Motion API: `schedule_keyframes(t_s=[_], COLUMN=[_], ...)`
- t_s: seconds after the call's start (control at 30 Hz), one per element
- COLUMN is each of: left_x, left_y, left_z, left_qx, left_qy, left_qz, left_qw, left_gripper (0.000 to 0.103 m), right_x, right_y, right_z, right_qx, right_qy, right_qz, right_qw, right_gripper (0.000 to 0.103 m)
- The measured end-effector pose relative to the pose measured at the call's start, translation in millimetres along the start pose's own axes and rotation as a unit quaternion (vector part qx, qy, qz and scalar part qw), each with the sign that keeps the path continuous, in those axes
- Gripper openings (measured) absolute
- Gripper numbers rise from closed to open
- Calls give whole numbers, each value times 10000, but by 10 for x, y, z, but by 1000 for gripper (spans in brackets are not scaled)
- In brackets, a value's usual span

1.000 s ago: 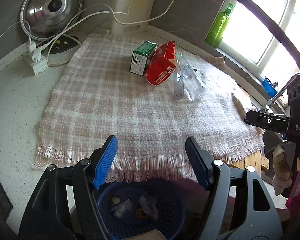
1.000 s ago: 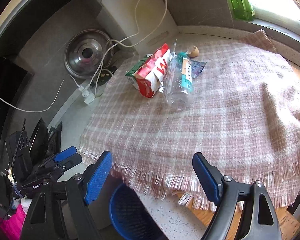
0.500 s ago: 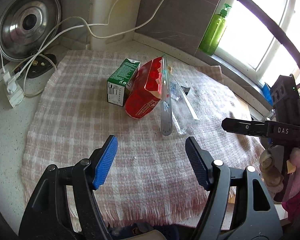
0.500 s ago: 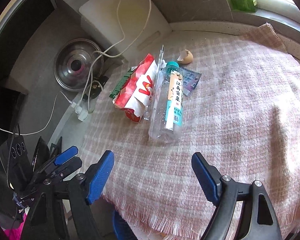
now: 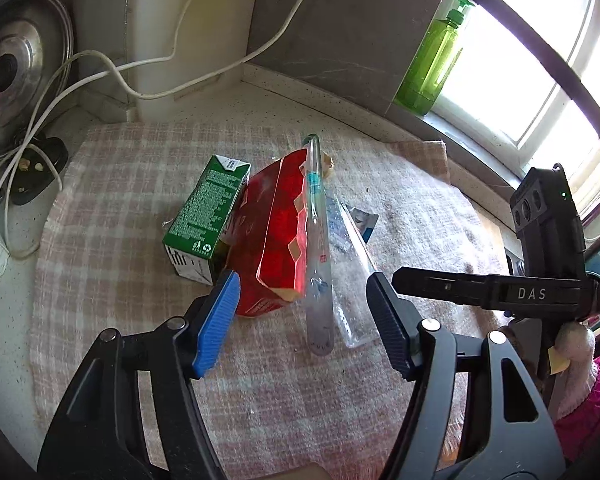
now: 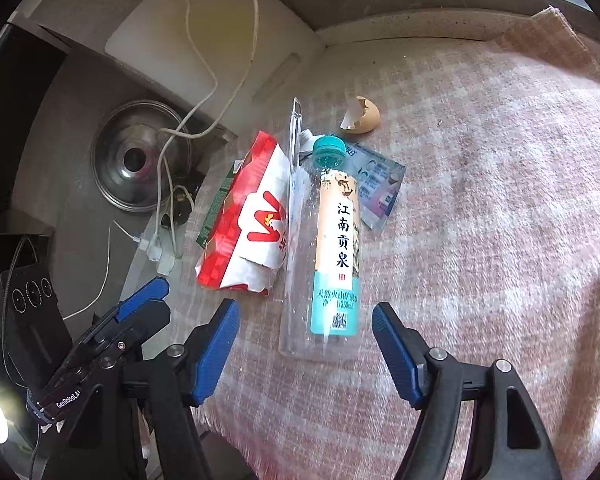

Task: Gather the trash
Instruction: 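Grasp the red snack bag with the left tool while the right tool grasps the water bottle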

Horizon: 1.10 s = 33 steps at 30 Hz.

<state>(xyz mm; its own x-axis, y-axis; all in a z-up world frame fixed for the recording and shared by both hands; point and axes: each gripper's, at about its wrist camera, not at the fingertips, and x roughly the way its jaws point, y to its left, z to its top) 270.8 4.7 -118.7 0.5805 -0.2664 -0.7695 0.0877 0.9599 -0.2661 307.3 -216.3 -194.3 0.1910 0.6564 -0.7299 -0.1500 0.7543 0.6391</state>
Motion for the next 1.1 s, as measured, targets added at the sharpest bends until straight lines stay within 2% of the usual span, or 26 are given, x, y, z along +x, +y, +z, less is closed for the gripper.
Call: schedule_keyframes(t_s=[0.1, 0.17, 0.4, 0.47, 0.57, 0.77, 0.9, 1.0, 1.03, 1.1], left_x=[127, 198, 429, 498, 579, 658, 670, 675, 673, 668], left_y=[19, 19, 7, 7, 33, 131, 126, 119, 122, 137], left_z=[80, 104, 204, 223, 242, 243, 244, 233, 230, 224], left_qx=[-12, 27, 161, 218, 260, 151, 253, 320, 315, 272], left_qy=[102, 179, 398, 490, 600, 647, 624, 587, 566, 548], left_qz=[45, 80, 182, 279, 334, 354, 343, 332, 332, 300], left_qw=[9999, 9998, 9989, 9982, 9973, 9972, 9971, 9972, 9973, 9977], left_gripper=[67, 62, 62, 54, 54, 52, 50, 48, 47, 46], right_x=[95, 162, 351, 401, 467, 570, 613, 673, 716, 732], right_y=[2, -24, -183, -212, -257, -284, -242, -191, -147, -106], right_z=[97, 146, 238, 255, 264, 267, 295, 329, 349, 349], right_qx=[-69, -62, 255, 319, 445, 443, 441, 431, 422, 370], right_qy=[49, 105, 249, 289, 320, 357, 392, 461, 491, 527], right_qz=[-96, -145, 57, 75, 186, 195, 193, 204, 264, 237], right_qw=[9999, 9998, 9993, 9990, 9983, 9982, 9981, 9978, 9975, 9976], right_gripper=[69, 69, 69, 69, 69, 69, 68, 63, 57, 56])
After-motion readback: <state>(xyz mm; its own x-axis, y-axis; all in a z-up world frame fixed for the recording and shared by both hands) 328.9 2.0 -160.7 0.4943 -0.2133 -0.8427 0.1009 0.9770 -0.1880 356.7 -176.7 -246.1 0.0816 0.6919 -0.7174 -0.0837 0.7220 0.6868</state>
